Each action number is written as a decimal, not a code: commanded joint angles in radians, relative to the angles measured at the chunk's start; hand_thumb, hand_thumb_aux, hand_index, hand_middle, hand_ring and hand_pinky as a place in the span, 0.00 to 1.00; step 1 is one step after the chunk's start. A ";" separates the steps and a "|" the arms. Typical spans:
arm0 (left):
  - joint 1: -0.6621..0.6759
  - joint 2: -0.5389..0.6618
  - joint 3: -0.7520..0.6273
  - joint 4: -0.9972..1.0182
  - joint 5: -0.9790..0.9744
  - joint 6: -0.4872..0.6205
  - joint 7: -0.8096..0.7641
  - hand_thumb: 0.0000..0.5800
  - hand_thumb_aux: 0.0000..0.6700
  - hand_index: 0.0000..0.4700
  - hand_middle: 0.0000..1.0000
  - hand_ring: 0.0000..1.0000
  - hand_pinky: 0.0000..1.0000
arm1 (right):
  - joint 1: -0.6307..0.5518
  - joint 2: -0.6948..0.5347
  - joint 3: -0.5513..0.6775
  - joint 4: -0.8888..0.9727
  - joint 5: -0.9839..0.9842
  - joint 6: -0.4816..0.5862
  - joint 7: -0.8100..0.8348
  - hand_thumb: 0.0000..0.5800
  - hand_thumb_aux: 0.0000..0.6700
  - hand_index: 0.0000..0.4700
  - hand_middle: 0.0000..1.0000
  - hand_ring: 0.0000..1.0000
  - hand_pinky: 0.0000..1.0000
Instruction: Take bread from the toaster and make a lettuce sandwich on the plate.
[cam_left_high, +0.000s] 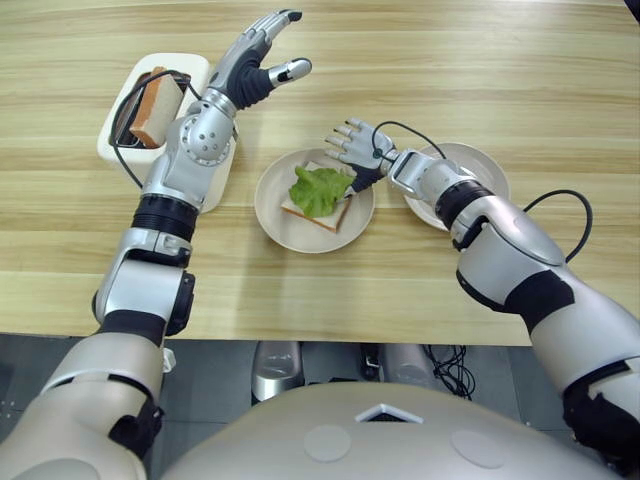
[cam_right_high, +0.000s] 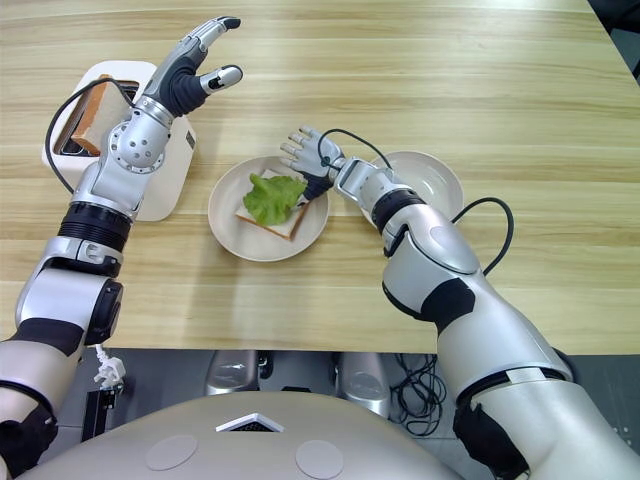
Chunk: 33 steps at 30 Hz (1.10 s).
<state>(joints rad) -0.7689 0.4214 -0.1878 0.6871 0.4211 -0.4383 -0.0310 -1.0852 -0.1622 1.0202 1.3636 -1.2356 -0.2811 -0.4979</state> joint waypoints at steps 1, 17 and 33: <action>-0.009 0.002 -0.003 -0.003 0.002 0.008 -0.007 0.00 0.00 0.00 0.00 0.00 0.00 | -0.004 -0.012 0.020 0.002 -0.006 0.003 0.007 0.00 0.00 0.00 0.00 0.00 0.00; 0.024 0.147 0.082 -0.428 -0.041 0.159 -0.197 0.00 0.00 0.00 0.00 0.00 0.00 | -0.007 -0.184 0.049 -0.109 -0.012 -0.120 -0.052 0.00 0.00 0.00 0.00 0.00 0.00; 0.191 0.528 0.118 -0.356 0.207 0.376 -0.253 0.00 0.00 0.00 0.00 0.00 0.00 | 0.029 -0.445 -0.198 -0.452 0.122 -0.130 -0.053 0.00 0.00 0.00 0.00 0.00 0.00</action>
<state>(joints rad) -0.5490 0.9381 -0.0363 0.2683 0.5907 -0.0664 -0.2959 -1.0779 -0.5872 0.8446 0.9615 -1.1216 -0.4233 -0.5818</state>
